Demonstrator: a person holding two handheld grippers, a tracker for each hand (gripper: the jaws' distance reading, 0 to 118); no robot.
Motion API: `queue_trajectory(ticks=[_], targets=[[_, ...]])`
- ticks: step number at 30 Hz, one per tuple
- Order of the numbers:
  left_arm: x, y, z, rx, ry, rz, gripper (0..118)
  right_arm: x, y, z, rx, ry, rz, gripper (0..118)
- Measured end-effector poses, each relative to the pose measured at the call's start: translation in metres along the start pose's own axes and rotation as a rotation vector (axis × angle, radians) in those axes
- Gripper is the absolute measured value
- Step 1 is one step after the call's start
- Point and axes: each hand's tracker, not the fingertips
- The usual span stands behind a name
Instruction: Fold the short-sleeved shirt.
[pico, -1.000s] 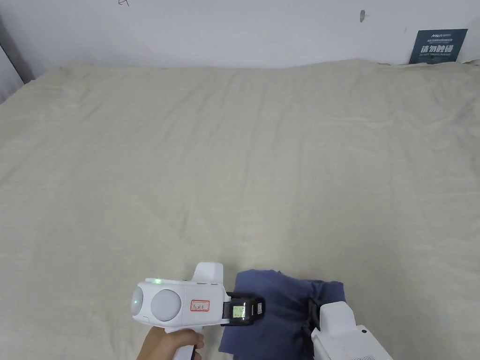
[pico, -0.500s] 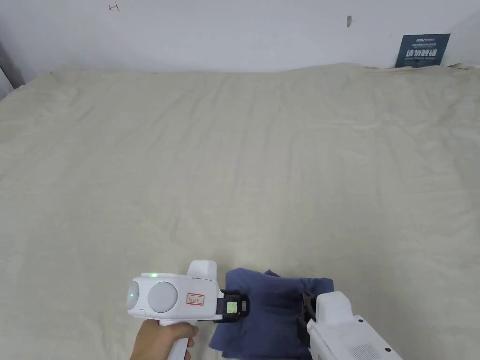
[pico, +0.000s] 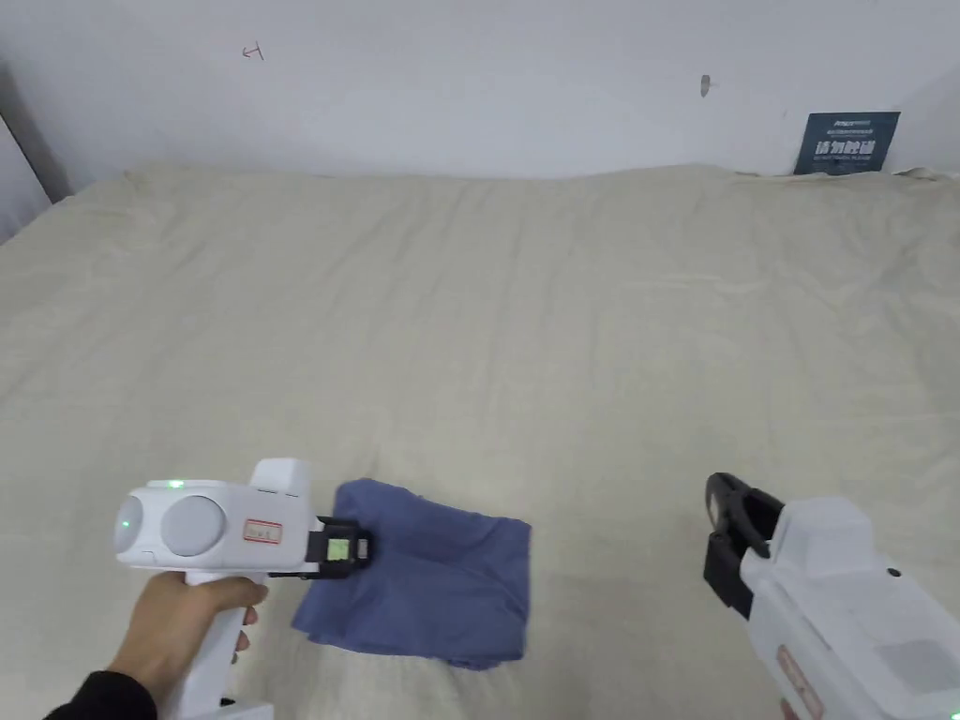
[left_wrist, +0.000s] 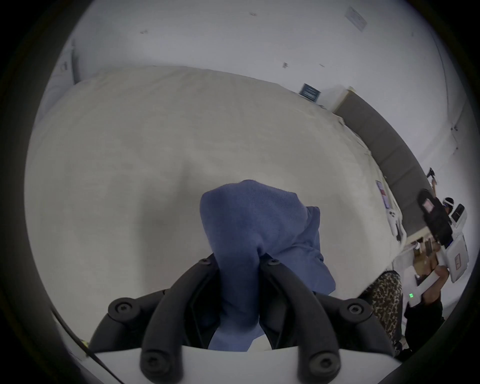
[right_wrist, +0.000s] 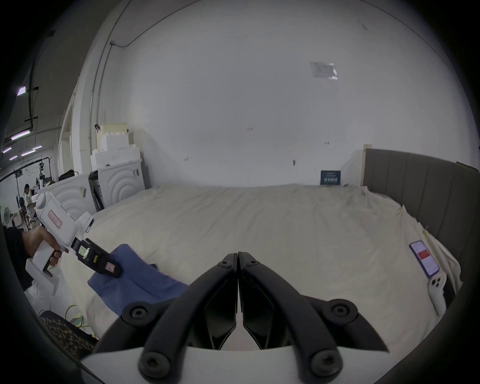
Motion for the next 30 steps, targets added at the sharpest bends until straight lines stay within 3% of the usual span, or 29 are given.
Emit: queue_trajectory(ticks=[17, 28, 29, 30], targets=[[-0.213, 0.030, 0.089, 0.046, 0.423, 0.240, 22, -0.014, 0.023, -0.017, 0.057, -0.027, 0.022, 0], [-0.241, 0.017, 0.049, 0.010, 0.490, 0.338, 23, 0.001, 0.020, -0.005, 0.001, -0.035, 0.016, 0], [-0.239, 0.017, 0.049, 0.014, 0.501, 0.341, 25, 0.001, 0.026, -0.003, 0.000, -0.037, 0.017, 0], [-0.237, 0.017, 0.050, 0.024, 0.506, 0.344, 35, 0.002, 0.028, -0.001, 0.002, -0.036, 0.017, 0]])
